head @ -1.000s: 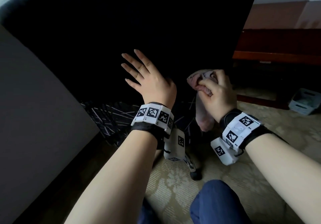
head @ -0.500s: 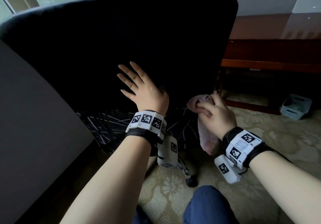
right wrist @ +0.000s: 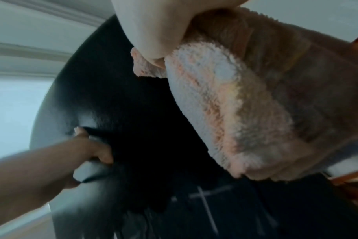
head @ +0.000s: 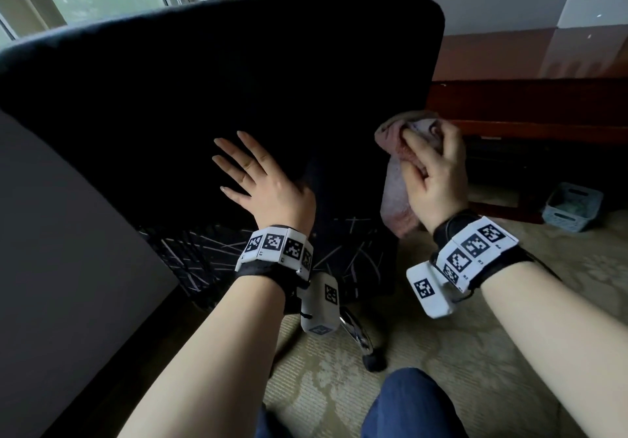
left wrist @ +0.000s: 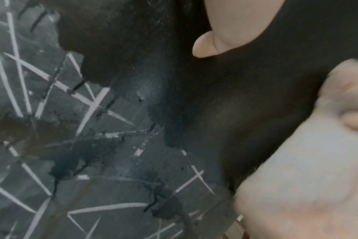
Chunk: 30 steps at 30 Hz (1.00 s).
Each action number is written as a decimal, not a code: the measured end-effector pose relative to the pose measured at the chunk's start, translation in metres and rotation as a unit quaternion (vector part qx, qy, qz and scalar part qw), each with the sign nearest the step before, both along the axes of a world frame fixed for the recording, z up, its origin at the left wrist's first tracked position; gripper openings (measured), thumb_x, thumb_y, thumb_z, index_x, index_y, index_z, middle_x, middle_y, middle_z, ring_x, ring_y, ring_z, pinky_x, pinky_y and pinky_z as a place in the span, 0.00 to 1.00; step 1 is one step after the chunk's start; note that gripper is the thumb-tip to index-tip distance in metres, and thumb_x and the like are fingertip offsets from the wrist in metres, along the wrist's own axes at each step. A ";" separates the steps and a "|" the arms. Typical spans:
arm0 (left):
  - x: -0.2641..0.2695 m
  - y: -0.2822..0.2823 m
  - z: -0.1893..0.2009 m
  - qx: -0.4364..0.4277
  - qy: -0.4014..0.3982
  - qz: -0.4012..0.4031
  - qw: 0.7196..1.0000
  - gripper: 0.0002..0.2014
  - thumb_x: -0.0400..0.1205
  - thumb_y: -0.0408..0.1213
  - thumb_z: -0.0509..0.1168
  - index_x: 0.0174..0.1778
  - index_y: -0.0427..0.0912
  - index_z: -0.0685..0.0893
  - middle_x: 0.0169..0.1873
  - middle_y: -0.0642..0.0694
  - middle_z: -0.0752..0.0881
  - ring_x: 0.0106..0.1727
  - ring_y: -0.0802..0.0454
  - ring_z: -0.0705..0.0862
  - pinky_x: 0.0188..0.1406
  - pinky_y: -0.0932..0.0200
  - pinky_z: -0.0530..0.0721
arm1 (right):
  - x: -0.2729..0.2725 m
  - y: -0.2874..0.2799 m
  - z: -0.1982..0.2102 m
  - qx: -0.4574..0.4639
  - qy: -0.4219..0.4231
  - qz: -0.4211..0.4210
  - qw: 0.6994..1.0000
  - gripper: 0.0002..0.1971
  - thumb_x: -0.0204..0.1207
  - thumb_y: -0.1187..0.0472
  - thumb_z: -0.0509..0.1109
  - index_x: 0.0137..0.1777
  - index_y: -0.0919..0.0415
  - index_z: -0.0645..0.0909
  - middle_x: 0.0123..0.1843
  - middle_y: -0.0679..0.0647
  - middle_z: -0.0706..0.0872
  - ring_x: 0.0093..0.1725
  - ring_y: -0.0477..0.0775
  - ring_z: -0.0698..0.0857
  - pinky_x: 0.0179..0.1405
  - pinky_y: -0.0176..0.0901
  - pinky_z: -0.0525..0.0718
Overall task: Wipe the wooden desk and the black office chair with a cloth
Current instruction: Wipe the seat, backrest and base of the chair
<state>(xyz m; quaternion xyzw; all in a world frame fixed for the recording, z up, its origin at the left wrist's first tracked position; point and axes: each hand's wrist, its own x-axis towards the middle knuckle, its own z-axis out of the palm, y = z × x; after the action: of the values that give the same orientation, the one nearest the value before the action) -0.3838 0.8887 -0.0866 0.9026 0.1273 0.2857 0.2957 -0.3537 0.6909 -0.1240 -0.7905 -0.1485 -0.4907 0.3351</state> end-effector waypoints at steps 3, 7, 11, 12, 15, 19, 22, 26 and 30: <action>0.002 -0.002 -0.001 -0.006 -0.012 0.005 1.000 0.49 0.74 0.36 0.60 0.81 0.39 0.31 0.79 0.35 0.29 0.80 0.36 0.29 0.77 0.28 0.38 | 0.001 0.000 -0.028 -0.013 0.029 0.009 0.999 0.18 0.72 0.64 0.64 0.60 0.62 0.84 0.65 0.70 0.74 0.65 0.62 0.72 0.64 0.45 0.72; 0.007 -0.001 -0.004 0.001 -0.020 0.022 1.000 0.50 0.71 0.31 0.59 0.81 0.40 0.31 0.79 0.35 0.29 0.80 0.35 0.29 0.77 0.29 0.38 | 0.000 -0.003 -0.069 0.007 0.113 0.042 0.993 0.17 0.71 0.67 0.67 0.60 0.63 0.85 0.65 0.70 0.75 0.65 0.68 0.75 0.63 0.52 0.76; 0.009 -0.001 -0.005 0.007 -0.018 0.029 0.999 0.51 0.68 0.31 0.59 0.81 0.40 0.31 0.79 0.35 0.29 0.80 0.34 0.29 0.77 0.28 0.39 | -0.007 -0.003 -0.087 0.002 0.189 0.045 0.981 0.19 0.68 0.76 0.73 0.59 0.63 0.86 0.66 0.70 0.75 0.65 0.72 0.75 0.61 0.52 0.76; 0.009 -0.002 -0.005 0.008 -0.018 0.030 0.999 0.51 0.68 0.31 0.58 0.81 0.39 0.31 0.79 0.34 0.29 0.80 0.34 0.29 0.77 0.28 0.39 | -0.009 -0.003 -0.088 -0.002 0.203 0.043 0.978 0.19 0.68 0.76 0.73 0.59 0.63 0.86 0.66 0.69 0.75 0.65 0.71 0.75 0.61 0.49 0.75; 0.008 -0.004 -0.005 0.009 -0.014 0.033 0.999 0.50 0.69 0.32 0.58 0.81 0.39 0.32 0.79 0.34 0.30 0.80 0.34 0.29 0.77 0.28 0.40 | -0.013 -0.002 -0.085 -0.006 0.236 0.033 0.971 0.18 0.70 0.75 0.72 0.59 0.61 0.87 0.68 0.66 0.74 0.66 0.68 0.74 0.59 0.46 0.75; 0.001 -0.006 -0.001 0.015 -0.006 0.027 1.000 0.48 0.74 0.34 0.60 0.81 0.39 0.32 0.80 0.34 0.29 0.80 0.34 0.30 0.77 0.28 0.41 | -0.018 -0.002 -0.071 -0.039 0.304 0.009 0.952 0.18 0.74 0.69 0.69 0.63 0.56 0.85 0.71 0.61 0.72 0.68 0.67 0.72 0.59 0.51 0.78; -0.010 0.001 -0.002 0.029 -0.003 0.015 0.999 0.50 0.72 0.33 0.60 0.82 0.45 0.32 0.80 0.40 0.29 0.81 0.39 0.30 0.78 0.30 0.41 | -0.025 0.000 -0.057 -0.086 0.388 0.019 0.918 0.18 0.77 0.64 0.67 0.66 0.52 0.83 0.71 0.58 0.70 0.67 0.66 0.73 0.62 0.53 0.78; -0.029 0.025 -0.007 0.058 -0.018 -0.015 0.998 0.51 0.69 0.30 0.61 0.83 0.53 0.37 0.82 0.50 0.34 0.84 0.48 0.37 0.81 0.42 0.48 | -0.041 0.021 -0.038 -0.096 0.375 0.066 0.920 0.20 0.76 0.64 0.66 0.67 0.51 0.82 0.70 0.57 0.71 0.68 0.63 0.74 0.65 0.52 0.76; -0.045 0.058 -0.007 0.059 -0.042 -0.033 0.997 0.46 0.70 0.28 0.61 0.84 0.50 0.49 0.84 0.54 0.43 0.84 0.50 0.47 0.76 0.51 0.59 | -0.057 0.063 -0.013 -0.082 0.296 0.116 0.945 0.20 0.74 0.66 0.68 0.65 0.53 0.83 0.68 0.57 0.72 0.66 0.62 0.76 0.63 0.54 0.78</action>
<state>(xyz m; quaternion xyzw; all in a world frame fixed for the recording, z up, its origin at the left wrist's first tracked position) -0.4292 0.9464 -0.0936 0.9094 0.0674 0.3205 0.2566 -0.4102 0.7536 -0.1373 -0.9019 -0.1732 -0.1786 0.3531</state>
